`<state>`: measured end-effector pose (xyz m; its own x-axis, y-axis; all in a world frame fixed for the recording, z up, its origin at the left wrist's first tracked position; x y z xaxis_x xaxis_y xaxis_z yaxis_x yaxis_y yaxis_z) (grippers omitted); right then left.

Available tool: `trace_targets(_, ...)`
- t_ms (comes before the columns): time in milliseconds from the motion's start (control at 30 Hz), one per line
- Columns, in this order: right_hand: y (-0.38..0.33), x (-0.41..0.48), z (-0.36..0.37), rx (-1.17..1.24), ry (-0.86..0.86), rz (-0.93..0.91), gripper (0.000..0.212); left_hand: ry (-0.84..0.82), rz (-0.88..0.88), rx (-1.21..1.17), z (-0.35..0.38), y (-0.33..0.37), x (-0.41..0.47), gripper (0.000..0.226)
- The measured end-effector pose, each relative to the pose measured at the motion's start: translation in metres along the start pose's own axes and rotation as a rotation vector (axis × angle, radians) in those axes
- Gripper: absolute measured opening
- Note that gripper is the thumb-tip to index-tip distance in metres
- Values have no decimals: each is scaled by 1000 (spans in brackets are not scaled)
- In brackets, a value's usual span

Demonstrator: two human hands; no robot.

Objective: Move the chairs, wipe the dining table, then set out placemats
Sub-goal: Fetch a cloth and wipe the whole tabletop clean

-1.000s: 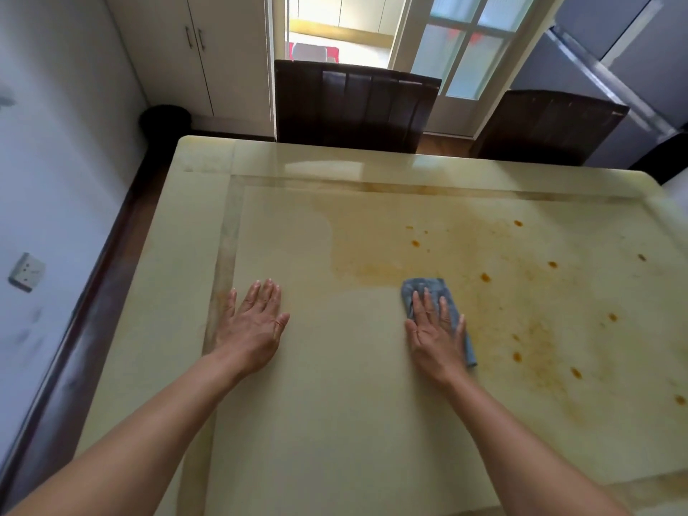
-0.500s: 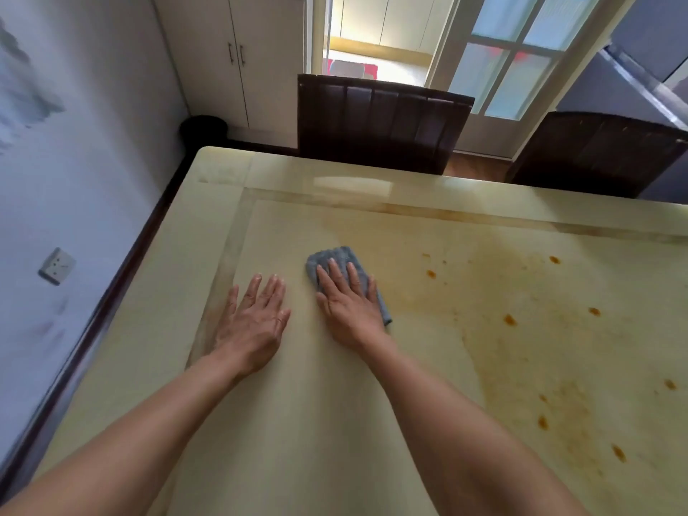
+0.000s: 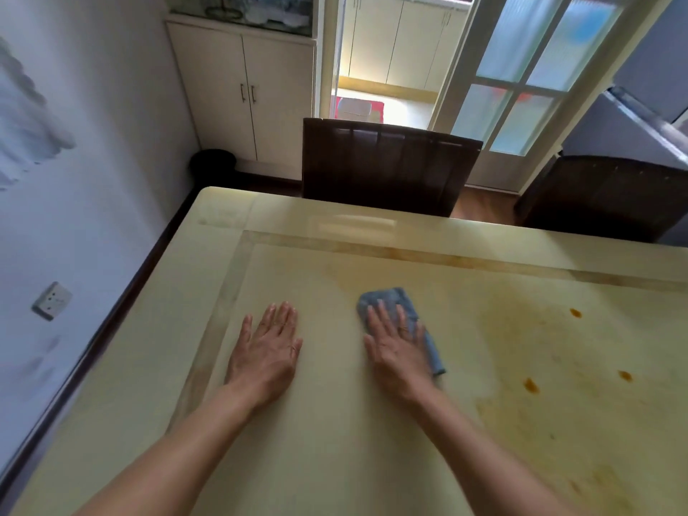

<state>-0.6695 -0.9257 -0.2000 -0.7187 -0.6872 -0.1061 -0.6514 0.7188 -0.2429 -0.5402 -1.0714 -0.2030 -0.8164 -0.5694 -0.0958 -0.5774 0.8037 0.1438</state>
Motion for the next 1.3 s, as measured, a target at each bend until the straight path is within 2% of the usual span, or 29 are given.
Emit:
trace_targets(167,-93,54,20,103,-48,-210,51,197,3,39,-2,-12,9,76)
trace_targets(233,-98,81,20,109,-46,-233,51,169,-41,36,-1,-20,20,88)
trace_targets(300,-86,106,15,110,-34,-218,52,100,-74,46,-4,-21,34,89)
trace_targets(367,-59,124,6,103,-1,-140,52,108,-65,51,-8,-13,50,83)
trace_targets(467,2,132,-10,86,52,-5,51,43,-43,42,-11,4,70,57)
trace_targets(600,82,116,-29,67,112,180,51,-18,-44,6,-7,19,89,57)
trace_targets(733,95,117,-33,91,164,289,52,-35,-53,-35,-5,21,91,59)
trace_targets(800,72,123,-29,107,149,208,50,-32,-52,-50,-5,20,90,59)
trace_targets(933,-18,152,-11,185,40,-103,48,15,-55,-56,-5,19,92,58)
trace_targets(1067,-79,187,1,153,28,-267,51,36,-59,-58,-7,18,93,56)
trace_targets(1133,-84,204,2,94,18,-290,53,75,-61,13,-11,18,94,57)
trace_targets(1200,-77,219,0,49,30,-272,54,146,-70,84,-17,24,98,70)
trace_targets(1300,-50,237,-8,25,25,-170,59,140,-46,50,-20,44,112,56)
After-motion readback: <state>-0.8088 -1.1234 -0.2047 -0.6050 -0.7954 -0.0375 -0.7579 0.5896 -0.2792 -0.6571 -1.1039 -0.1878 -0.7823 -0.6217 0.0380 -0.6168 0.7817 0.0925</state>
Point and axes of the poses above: each hand's wrist, its own x-axis towards the middle knuckle, its own z-axis out of the palm, y = z × x, the point moved 5 cm from there along x, towards the middle knuckle, and after that the axes turned 11 degrees about y, right-handed, at the moved point
